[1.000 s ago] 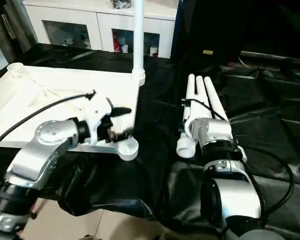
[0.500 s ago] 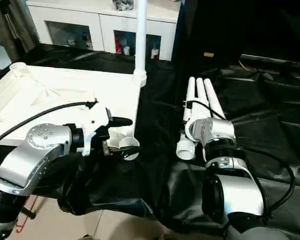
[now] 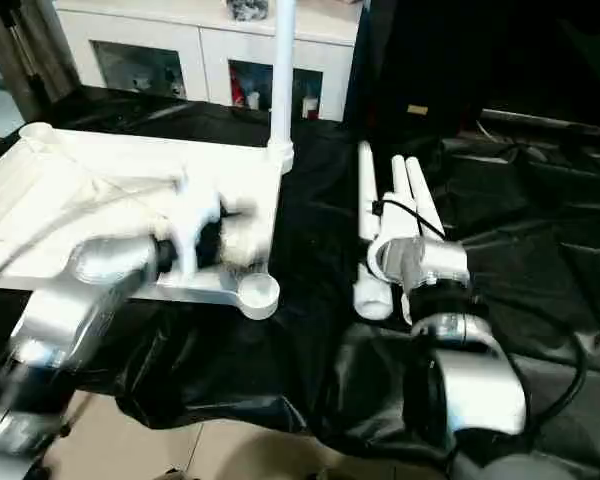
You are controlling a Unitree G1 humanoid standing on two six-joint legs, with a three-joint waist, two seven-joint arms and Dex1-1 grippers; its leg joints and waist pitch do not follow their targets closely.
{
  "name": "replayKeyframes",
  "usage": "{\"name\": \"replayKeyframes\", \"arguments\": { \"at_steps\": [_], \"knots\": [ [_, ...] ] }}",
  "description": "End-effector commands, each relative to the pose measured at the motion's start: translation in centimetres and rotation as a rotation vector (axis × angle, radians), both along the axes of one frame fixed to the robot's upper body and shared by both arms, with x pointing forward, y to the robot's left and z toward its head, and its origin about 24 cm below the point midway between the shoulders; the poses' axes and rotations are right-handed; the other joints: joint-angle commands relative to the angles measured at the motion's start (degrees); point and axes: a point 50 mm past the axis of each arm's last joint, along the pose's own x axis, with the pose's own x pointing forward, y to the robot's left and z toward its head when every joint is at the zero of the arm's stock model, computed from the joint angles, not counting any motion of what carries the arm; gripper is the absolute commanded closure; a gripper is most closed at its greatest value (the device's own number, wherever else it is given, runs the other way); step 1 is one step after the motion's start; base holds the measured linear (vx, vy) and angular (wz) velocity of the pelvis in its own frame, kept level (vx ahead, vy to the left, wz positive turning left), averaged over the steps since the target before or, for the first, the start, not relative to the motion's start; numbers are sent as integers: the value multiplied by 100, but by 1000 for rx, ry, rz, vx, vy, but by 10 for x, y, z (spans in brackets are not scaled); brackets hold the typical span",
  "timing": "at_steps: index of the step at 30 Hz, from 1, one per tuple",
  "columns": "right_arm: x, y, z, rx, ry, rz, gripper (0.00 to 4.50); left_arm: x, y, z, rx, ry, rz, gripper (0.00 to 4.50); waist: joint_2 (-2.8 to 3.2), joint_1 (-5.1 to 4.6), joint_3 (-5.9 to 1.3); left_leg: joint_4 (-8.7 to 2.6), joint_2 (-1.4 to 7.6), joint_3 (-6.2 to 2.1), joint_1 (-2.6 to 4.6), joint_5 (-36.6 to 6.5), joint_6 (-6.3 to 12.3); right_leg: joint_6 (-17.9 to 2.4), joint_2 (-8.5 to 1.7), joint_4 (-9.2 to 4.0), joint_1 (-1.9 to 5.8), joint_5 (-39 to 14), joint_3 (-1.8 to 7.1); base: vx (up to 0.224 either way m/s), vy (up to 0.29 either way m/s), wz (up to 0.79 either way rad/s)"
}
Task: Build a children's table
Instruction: Pick table leg
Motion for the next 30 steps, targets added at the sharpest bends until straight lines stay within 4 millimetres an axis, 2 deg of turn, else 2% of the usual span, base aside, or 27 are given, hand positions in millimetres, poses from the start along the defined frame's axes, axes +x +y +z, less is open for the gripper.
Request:
{"name": "replayKeyframes", "arguments": {
  "at_steps": [1,2,3,4,8,9,10,11,12,15,18,19,20,21,23,24,25,26,28,30],
  "knots": [
    [3,14,34,127,-260,121,266,7,-5,6,-133,98,31,0,-21,49,-446,-352,89,-4,1,-916,20,-689,-371,-433,379,-1555,237,0,0,0],
    [3,14,34,127,-260,121,266,7,-5,6,-133,98,31,0,-27,49,-452,-345,77,13,-14,-840,66,-728,-355,-420,405,-1420,239,0,0,0],
    [-1,18,39,177,-309,159,266,7,-9,9,-187,126,15,0,-7,70,-460,-339,102,6,-1,-700,157,-832,-364,-389,394,-1127,251,0,0,0],
    [-4,21,42,212,-340,185,266,7,-12,12,-233,151,1,0,-23,80,-461,-338,94,4,-18,-623,234,-933,-363,-387,409,-1019,237,0,0,0],
    [-23,31,51,317,-476,336,266,14,-19,17,-353,251,41,0,-3,135,-452,-352,120,-2,22,-699,337,-1064,-359,-420,385,-1045,228,0,0,0],
    [-27,32,51,328,-486,357,266,15,-20,18,-361,258,44,0,-7,137,-444,-353,107,9,17,-735,346,-1032,-349,-437,393,-1089,228,0,0,0],
    [-38,37,53,359,-521,420,266,17,-20,19,-393,276,56,0,-16,146,-444,-351,107,4,13,-756,347,-985,-350,-442,406,-1134,232,0,0,0],
    [-43,38,53,369,-534,442,266,17,-21,21,-408,285,62,0,-16,185,-439,-353,119,-1,25,-745,384,-937,-363,-457,402,-1144,237,0,0,0],
    [-51,39,52,379,-560,474,266,18,-23,23,-451,304,65,0,-28,173,-441,-363,115,-15,-3,-741,385,-915,-364,-454,413,-1243,224,0,0,0],
    [-59,42,53,410,-577,510,266,17,-25,24,-468,318,69,0,-28,188,-418,-367,115,-10,16,-897,332,-846,-380,-513,380,-1657,219,0,0,0],
    [-61,44,53,400,-577,544,266,16,-27,25,-490,326,60,0,-33,210,-386,-385,109,-16,38,-1099,249,-592,-375,-584,341,-2247,212,0,0,0],
    [-62,45,53,394,-577,555,266,16,-29,27,-517,333,49,0,-33,216,-384,-382,106,-15,42,-1125,232,-550,-379,-596,337,-2341,210,0,0,0],
    [-62,46,53,384,-576,561,266,15,-31,30,-544,339,33,0,-69,221,-383,-379,100,-14,34,-1123,215,-485,-384,-615,337,-2461,207,0,0,0],
    [-62,46,52,379,-574,560,266,13,-32,32,-551,339,23,0,-60,225,-377,-380,98,-15,34,-1133,206,-459,-384,-615,330,-2531,205,0,0,0],
    [-62,47,53,370,-573,569,266,12,-34,32,-554,342,11,0,-51,234,-383,-388,105,-29,30,-1134,190,-376,-383,-625,317,-2572,203,0,0,0],
    [-62,47,53,368,-573,571,266,11,-34,32,-554,344,10,0,-86,228,-384,-389,106,-25,28,-1127,196,-352,-377,-624,318,-2560,200,0,0,0],
    [-63,47,53,362,-572,578,266,10,-35,32,-557,350,4,0,-67,236,-381,-390,101,-29,29,-1122,200,-317,-380,-626,313,-2580,199,0,0,0],
    [-63,48,53,349,-572,580,266,10,-36,32,-561,357,5,0,-84,237,-389,-386,103,-30,17,-1083,189,-300,-384,-618,324,-2538,200,0,0,0],
    [-62,48,52,325,-571,581,266,8,-37,31,-569,368,5,0,-73,240,-389,-388,109,-32,13,-1019,194,-319,-380,-601,319,-2409,204,0,0,0],
    [-60,50,52,274,-562,575,266,8,-38,30,-567,377,24,0,-88,243,-395,-386,110,-32,6,-991,198,-335,-383,-591,326,-2334,206,0,0,0]
  ]
}}
